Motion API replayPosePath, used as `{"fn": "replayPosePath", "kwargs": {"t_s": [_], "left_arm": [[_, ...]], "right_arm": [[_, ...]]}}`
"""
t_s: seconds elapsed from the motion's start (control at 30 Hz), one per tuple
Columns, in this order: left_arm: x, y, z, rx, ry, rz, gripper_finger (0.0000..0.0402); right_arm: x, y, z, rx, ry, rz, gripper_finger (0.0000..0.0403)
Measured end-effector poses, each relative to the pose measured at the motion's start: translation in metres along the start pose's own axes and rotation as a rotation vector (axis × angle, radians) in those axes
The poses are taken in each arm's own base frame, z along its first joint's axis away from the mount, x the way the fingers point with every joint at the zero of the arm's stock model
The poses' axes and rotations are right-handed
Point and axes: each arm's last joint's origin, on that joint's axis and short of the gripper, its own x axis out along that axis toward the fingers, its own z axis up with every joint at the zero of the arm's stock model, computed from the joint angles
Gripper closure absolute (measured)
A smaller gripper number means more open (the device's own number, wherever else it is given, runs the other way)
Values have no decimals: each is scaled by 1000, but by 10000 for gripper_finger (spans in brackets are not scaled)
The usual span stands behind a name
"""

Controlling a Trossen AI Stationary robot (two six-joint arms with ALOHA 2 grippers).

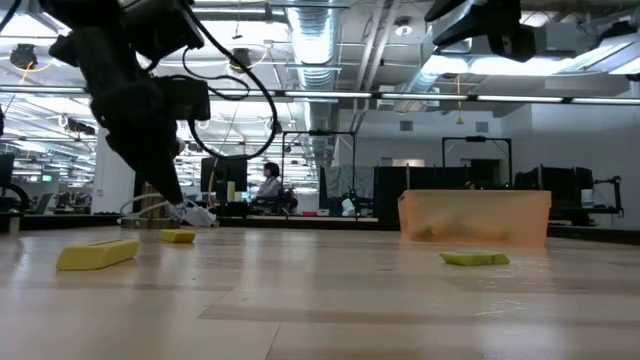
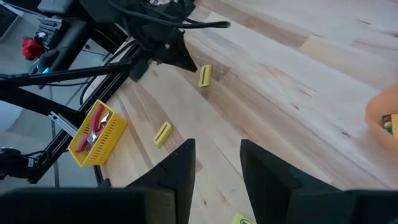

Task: Pick & Place School Supplies
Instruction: Put the yellow eraser into the red bin

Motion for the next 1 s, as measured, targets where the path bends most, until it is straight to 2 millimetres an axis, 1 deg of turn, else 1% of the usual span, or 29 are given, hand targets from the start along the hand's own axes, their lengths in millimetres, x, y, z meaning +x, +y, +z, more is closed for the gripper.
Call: {"fn": "replayPosePath", "kwargs": {"t_s": [0.13, 0.27, 0.53, 0.6, 0.73, 0.83, 1.0], "left_arm": [[7, 0, 1, -24, -15, 42, 401], [12, -2, 3, -27, -31, 33, 401], [14, -2, 2, -34, -11, 10, 401], [15, -1, -1, -50, -1, 7, 401], [18, 2, -13, -75, 42, 10, 401], [20, 3, -19, -88, 42, 9, 401], [21, 5, -23, -92, 48, 11, 401]], "right_arm": [[0, 0, 0, -6, 0, 0, 284], [0, 0, 0, -6, 0, 0, 284], [0, -1, 0, -25, 4, -6, 284], [0, -1, 0, -25, 3, -5, 284], [0, -1, 0, -28, 4, -6, 284], [0, -1, 0, -33, 3, -6, 284], [0, -1, 0, -34, 2, -7, 284]]}}
